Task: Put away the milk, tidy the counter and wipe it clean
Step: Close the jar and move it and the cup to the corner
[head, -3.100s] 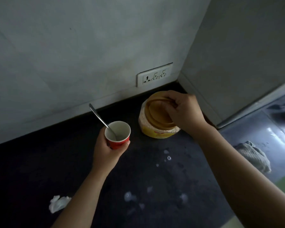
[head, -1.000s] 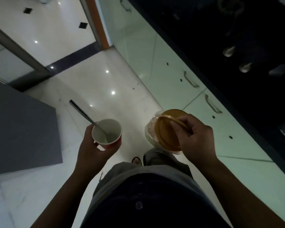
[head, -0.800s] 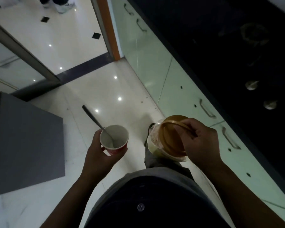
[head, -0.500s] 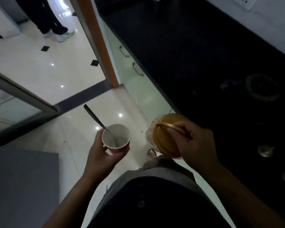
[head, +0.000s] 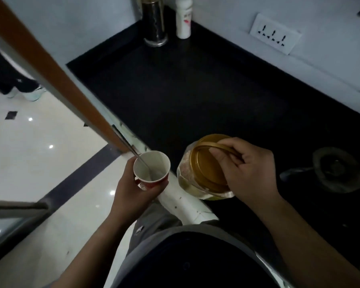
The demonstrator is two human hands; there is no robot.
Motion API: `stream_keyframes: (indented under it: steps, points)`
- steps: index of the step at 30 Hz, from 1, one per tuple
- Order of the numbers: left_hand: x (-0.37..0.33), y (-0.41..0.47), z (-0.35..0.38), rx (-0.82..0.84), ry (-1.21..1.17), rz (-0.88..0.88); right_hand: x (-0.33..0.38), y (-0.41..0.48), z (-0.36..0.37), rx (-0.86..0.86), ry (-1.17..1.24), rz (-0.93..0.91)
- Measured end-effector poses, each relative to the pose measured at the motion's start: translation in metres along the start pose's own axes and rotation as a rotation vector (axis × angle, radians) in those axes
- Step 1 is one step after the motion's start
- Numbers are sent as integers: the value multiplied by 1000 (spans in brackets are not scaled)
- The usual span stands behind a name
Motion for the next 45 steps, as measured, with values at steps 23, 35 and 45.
stream_keyframes:
  steps: [23,35,45]
  points:
    - [-88,499,-9,413,30,437,-45,356,75,-498,-237,132]
    - [-96,577,38,446,45,470,-110,493,54,-382,-315,196]
    - [-85,602,84,478,127,472,-142,514,38,-460,-443,143]
Point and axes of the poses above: each hand's wrist, its own y-axis towards the middle knuckle, its own z-axis out of the palm, x = y × z, the point moved 10 cm from there along y, towards the middle knuckle, and after that the axes turned 14 degrees about y, right-handed, at the moved point
